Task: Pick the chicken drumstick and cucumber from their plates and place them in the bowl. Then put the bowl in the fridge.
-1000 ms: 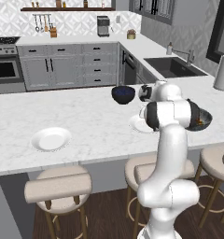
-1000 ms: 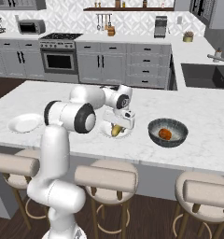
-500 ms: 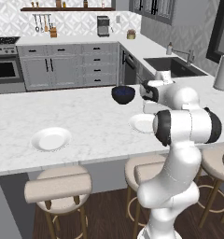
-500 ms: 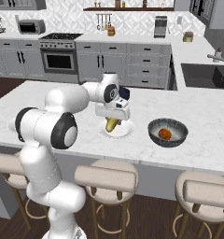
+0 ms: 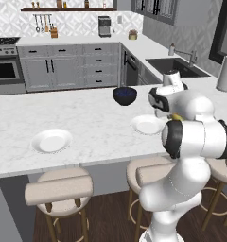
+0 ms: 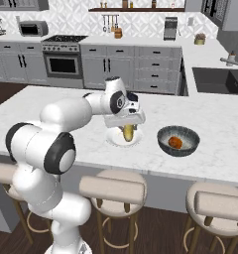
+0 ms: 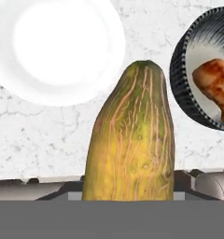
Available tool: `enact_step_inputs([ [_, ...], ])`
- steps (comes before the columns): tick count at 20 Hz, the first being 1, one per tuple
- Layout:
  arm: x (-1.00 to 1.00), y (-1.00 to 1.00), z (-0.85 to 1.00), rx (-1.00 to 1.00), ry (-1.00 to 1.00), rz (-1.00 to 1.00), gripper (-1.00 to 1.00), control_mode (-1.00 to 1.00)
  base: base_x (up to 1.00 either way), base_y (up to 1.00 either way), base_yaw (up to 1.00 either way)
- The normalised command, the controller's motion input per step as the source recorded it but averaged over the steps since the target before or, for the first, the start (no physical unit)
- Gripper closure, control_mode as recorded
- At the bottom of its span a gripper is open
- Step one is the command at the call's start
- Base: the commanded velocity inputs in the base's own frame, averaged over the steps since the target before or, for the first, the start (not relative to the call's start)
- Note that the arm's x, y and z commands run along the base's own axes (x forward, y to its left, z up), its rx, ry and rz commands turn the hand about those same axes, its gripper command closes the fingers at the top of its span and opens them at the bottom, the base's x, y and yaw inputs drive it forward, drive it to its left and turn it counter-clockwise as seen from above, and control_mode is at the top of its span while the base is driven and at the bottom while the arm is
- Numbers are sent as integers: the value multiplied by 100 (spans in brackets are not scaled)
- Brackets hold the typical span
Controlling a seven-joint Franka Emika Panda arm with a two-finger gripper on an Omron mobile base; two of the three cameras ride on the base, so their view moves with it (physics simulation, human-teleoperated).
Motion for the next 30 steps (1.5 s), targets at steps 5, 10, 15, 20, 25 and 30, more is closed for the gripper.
enact_step_inputs([
  [5, 0, -58, 18, -14, 17, 26, 100, -100, 0, 0, 0],
  [10, 4, -76, 7, -3, 12, 22, 100, -100, 0, 0, 0],
  [15, 21, -79, 0, 8, 0, 13, 100, -100, 0, 0, 0],
  [20, 41, -62, -1, 15, 0, 8, 100, -100, 0, 0, 0],
  [25, 36, -35, -17, 14, 0, 3, 100, -100, 0, 0, 0],
  [30, 39, -2, -34, 2, -1, 0, 100, -100, 0, 0, 0],
])
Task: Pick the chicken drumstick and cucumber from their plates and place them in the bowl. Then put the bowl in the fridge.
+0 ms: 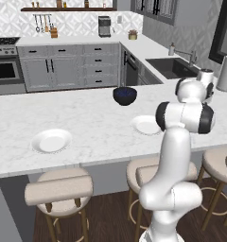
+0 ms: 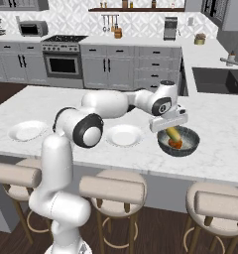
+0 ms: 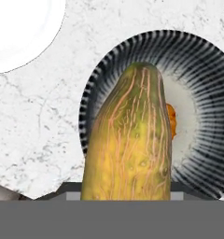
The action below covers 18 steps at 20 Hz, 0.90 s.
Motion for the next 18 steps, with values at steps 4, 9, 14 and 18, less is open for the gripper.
enact_step_inputs([
  [4, 21, -8, -37, 0, 1, 0, 100, -100, 0, 0, 0],
  [9, 0, -19, -46, 0, 0, 0, 100, -100, 0, 0, 0],
  [14, 17, 9, -33, 0, 0, 0, -100, -100, 0, 0, 0],
  [18, 31, 0, -20, 0, -5, 0, -100, -100, 0, 0, 0],
])
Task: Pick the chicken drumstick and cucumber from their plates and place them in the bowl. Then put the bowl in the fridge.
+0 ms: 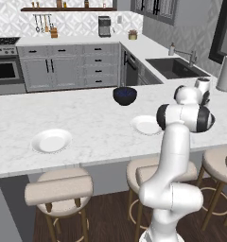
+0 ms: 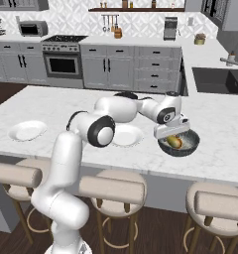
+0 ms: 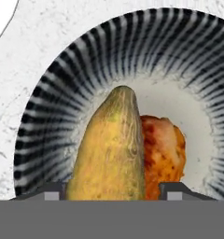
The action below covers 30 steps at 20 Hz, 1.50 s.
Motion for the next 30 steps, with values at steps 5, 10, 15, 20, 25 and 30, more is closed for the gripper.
enact_step_inputs([
  [5, -4, 4, 11, 0, -7, 0, -100, -100, 0, 0, 0],
  [10, -36, 47, 56, 0, 5, -10, -100, -100, 0, 0, 0],
  [15, -40, 52, 22, 1, 11, -13, -100, -100, 0, 0, 0],
  [20, -4, 2, -9, -3, 1, 0, -100, -100, 0, 0, 0],
  [25, -3, -2, -43, 3, 0, 0, -100, -100, 0, 0, 0],
  [30, 9, -1, -38, 3, 0, 0, -100, -100, 0, 0, 0],
])
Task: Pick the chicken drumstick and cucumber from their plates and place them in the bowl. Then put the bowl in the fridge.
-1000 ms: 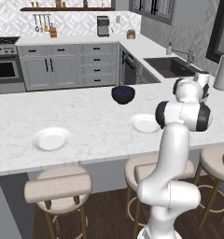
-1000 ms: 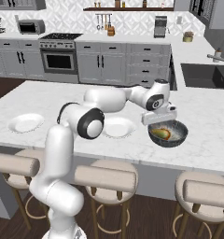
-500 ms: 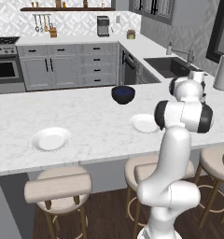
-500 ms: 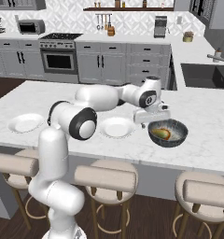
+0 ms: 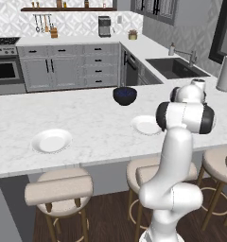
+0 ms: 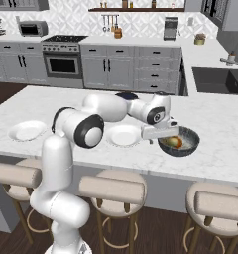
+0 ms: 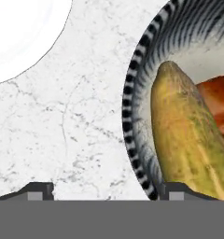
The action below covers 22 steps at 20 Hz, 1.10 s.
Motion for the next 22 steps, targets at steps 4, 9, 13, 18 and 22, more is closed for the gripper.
enact_step_inputs([
  [4, 28, -2, -6, 0, 0, 0, -100, -100, 0, 0, 0],
  [9, -20, 0, -14, 0, 0, 0, -100, -100, 0, 0, 0],
  [13, -13, 0, -10, 0, 0, 0, -100, -100, 0, 0, 0],
  [18, 13, 4, -14, 0, 0, 3, -100, -100, 0, 0, 0],
  [22, 38, -1, 0, 0, 0, 8, -100, -100, 0, 0, 0],
])
